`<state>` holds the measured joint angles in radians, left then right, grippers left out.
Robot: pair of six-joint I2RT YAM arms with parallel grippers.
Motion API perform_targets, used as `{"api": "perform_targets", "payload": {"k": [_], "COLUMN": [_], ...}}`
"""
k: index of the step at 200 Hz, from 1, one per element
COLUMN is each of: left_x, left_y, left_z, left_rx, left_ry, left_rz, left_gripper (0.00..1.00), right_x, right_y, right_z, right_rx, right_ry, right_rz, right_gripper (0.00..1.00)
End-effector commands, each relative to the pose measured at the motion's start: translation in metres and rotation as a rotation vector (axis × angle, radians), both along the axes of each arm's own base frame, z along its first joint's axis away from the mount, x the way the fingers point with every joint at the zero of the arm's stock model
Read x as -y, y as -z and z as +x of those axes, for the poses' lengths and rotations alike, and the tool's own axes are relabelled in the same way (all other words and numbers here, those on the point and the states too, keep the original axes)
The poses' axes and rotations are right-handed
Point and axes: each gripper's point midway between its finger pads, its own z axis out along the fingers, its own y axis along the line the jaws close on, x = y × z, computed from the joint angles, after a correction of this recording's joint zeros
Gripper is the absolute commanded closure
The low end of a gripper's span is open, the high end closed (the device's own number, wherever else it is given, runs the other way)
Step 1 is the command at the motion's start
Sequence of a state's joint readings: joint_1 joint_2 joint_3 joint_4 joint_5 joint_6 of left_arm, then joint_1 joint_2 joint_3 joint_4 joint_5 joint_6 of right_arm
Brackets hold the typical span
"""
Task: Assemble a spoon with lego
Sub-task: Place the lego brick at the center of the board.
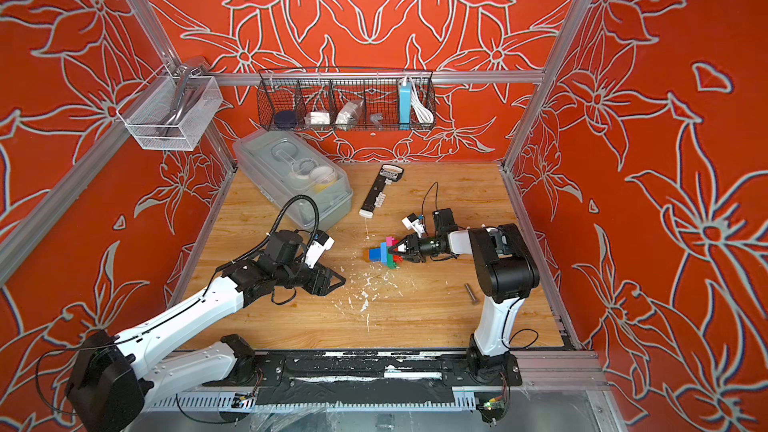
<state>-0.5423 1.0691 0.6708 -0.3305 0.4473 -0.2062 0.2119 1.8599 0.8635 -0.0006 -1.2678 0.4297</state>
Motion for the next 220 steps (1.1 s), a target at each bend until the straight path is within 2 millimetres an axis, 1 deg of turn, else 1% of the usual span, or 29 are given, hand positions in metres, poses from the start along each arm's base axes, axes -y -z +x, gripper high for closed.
{"api": "perform_targets", "payload": {"k": [1, 14, 31, 61, 72, 105, 126, 133, 141, 143, 149, 153, 156, 177, 202, 220], "left_x": [-0.001, -0.001, -0.002, -0.002, -0.002, -0.002, -0.003, -0.003, -0.003, -0.003, -0.003, -0.003, -0.003, -0.004, -0.005, -0.005], "left_y": [0.004, 0.005, 0.005, 0.005, 0.005, 0.004, 0.004, 0.003, 0.003, 0.004, 0.004, 0.004, 0.003, 0.002, 0.001, 0.001], "left_z": [0.000, 0.000, 0.000, 0.000, 0.001, 0.001, 0.000, 0.000, 0.000, 0.000, 0.000, 0.000, 0.001, 0.001, 0.000, 0.000], "left_rx": [0.002, 0.000, 0.003, 0.003, 0.002, 0.008, 0.009, 0.010, 0.011, 0.010, 0.009, 0.008, 0.010, 0.013, 0.017, 0.017], "left_ry": [0.005, 0.006, 0.005, 0.005, 0.005, 0.003, 0.003, 0.002, 0.003, 0.003, 0.002, 0.001, 0.000, 0.001, -0.002, -0.002], "left_rz": [0.008, 0.009, 0.011, 0.013, 0.013, 0.015, 0.018, 0.017, 0.016, 0.017, 0.020, 0.019, 0.019, 0.022, 0.023, 0.024], "left_gripper": [0.30, 0.30, 0.30, 0.30, 0.30, 0.30, 0.30, 0.30, 0.30, 0.30, 0.30, 0.30, 0.30, 0.30, 0.30, 0.30], "right_x": [0.000, 0.000, 0.001, 0.001, 0.001, 0.002, 0.002, 0.002, 0.002, 0.002, 0.003, 0.003, 0.003, 0.006, 0.013, 0.024], "right_y": [-0.003, -0.002, -0.001, 0.000, 0.000, 0.000, 0.001, 0.003, 0.003, 0.003, 0.004, 0.005, 0.006, 0.009, 0.019, 0.032], "right_z": [0.006, 0.005, 0.004, 0.003, 0.003, 0.002, 0.002, 0.002, 0.001, 0.001, 0.002, 0.001, 0.001, 0.002, 0.004, 0.003], "right_rx": [0.023, 0.014, 0.009, 0.003, 0.003, 0.002, -0.006, -0.013, -0.015, -0.016, -0.019, -0.020, -0.021, -0.034, -0.067, -0.079], "right_ry": [-0.014, -0.015, -0.016, -0.023, -0.025, -0.024, -0.025, -0.024, -0.027, -0.027, -0.024, -0.026, -0.026, -0.019, -0.004, -0.002], "right_rz": [0.005, 0.007, 0.000, 0.001, 0.000, -0.011, -0.007, -0.016, -0.018, -0.019, -0.026, -0.030, -0.032, -0.049, -0.114, -0.235], "right_gripper": [0.91, 0.82, 0.75, 0.74, 0.72, 0.54, 0.45, 0.38, 0.35, 0.33, 0.21, 0.05, 0.01, 0.00, 0.00, 0.00]}}
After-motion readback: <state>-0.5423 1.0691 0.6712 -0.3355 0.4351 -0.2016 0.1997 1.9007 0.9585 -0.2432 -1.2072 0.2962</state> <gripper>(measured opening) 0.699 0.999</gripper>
